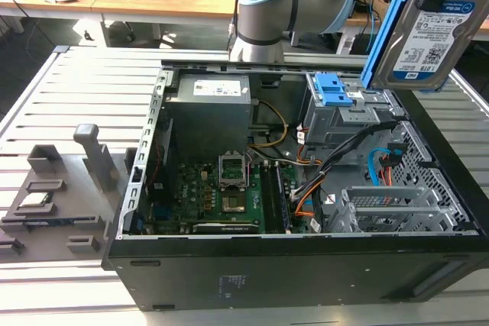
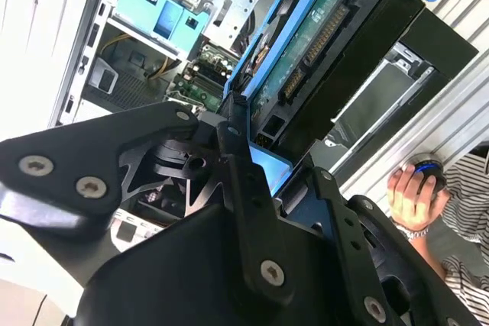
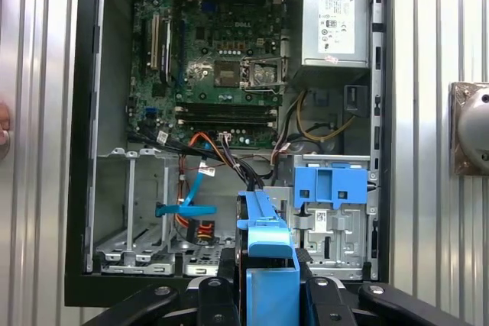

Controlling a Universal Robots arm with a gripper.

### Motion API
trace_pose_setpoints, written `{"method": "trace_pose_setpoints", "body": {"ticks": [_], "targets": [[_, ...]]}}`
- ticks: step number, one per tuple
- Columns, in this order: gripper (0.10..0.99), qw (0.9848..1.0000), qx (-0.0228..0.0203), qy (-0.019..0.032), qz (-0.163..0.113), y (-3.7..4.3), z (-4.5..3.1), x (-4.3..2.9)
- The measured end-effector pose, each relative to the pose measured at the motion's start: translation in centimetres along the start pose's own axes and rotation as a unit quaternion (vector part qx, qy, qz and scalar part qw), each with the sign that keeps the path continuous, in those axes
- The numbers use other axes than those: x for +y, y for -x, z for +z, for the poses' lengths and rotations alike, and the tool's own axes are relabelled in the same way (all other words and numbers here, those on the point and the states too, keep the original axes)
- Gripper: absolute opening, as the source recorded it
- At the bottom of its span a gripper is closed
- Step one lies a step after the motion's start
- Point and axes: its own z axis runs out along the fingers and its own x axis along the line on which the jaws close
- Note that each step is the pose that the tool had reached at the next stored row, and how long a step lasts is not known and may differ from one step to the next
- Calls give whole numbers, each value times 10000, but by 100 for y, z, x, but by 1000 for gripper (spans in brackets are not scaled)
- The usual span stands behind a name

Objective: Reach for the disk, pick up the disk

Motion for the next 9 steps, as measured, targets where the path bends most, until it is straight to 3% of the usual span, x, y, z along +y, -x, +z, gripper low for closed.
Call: {"method": "trace_pose_setpoints", "body": {"ticks": [9], "targets": [[369,10000,1,0,0,-126,1,3]]}}
